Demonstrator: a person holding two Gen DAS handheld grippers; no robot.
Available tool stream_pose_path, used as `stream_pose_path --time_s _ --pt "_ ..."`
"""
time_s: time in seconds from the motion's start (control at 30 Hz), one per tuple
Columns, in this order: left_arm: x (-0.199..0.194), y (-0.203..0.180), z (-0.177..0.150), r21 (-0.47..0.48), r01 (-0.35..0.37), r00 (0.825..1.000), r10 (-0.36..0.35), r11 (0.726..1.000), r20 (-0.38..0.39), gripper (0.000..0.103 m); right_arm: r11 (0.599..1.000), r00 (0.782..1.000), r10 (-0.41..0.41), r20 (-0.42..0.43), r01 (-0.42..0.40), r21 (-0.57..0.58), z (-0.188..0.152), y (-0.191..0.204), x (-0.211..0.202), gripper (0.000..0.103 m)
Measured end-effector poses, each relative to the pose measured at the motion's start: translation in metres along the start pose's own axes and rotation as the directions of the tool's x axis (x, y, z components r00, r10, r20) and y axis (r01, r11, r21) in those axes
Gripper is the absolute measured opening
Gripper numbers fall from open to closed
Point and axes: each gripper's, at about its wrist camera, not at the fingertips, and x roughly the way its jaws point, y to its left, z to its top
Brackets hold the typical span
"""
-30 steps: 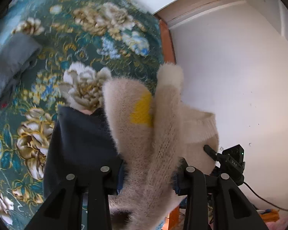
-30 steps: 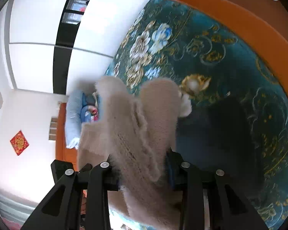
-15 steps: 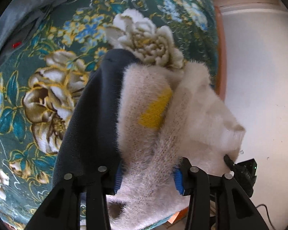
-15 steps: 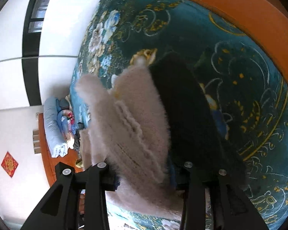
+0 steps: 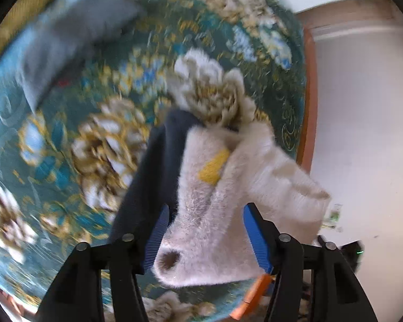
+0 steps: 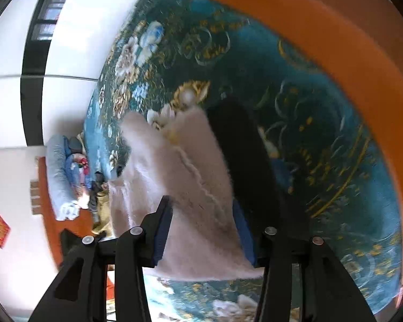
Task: Fold clothes
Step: 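Lower the folded sweater onto the dark cloth with both grippers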
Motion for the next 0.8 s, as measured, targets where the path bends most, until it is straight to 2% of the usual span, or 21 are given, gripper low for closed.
stream_pose_path --time_s 0.1,0.17,0.3,0.43,0.5,0.63,0.8 --pt "0.004 -0.031 -0.005 0.099 -0.042 0.999 0.040 0.994 0.016 0.065 0.990 0.999 -0.026 0.043 0.032 -0.137 -0.007 0.042 -0.005 0.049" --pt "0.015 -0.049 -0.010 0.160 -0.043 0.999 0.043 0.986 0.003 0.065 0.971 0.997 -0.038 0.072 0.054 -0.231 -0.012 0.071 -0.007 0.049" --pt "0.041 -0.074 -0.032 0.261 -0.047 0.996 0.064 0.964 -0.057 0.065 0.934 1.000 0.012 -0.011 -0.015 -0.358 -0.024 0.104 0.013 0.049" --pt "0.052 -0.077 -0.042 0.364 -0.159 0.986 0.166 0.918 0.011 0.065 0.938 0.996 -0.080 0.037 0.088 -0.335 -0.013 0.080 0.017 0.049" --pt "0.062 -0.070 -0.044 0.389 -0.187 0.980 0.197 0.902 0.014 0.065 0.933 0.993 -0.110 0.035 0.115 -0.340 -0.010 0.068 0.024 0.049" --pt "0.081 -0.059 -0.045 0.405 -0.200 0.976 0.219 0.892 -0.001 0.065 0.949 0.990 -0.140 0.010 0.137 -0.284 -0.006 0.044 0.048 0.048" --pt "0.099 -0.053 -0.039 0.403 -0.208 0.973 0.230 0.891 -0.006 0.065 0.964 0.994 -0.107 0.020 0.108 -0.243 -0.001 0.031 0.055 0.048"
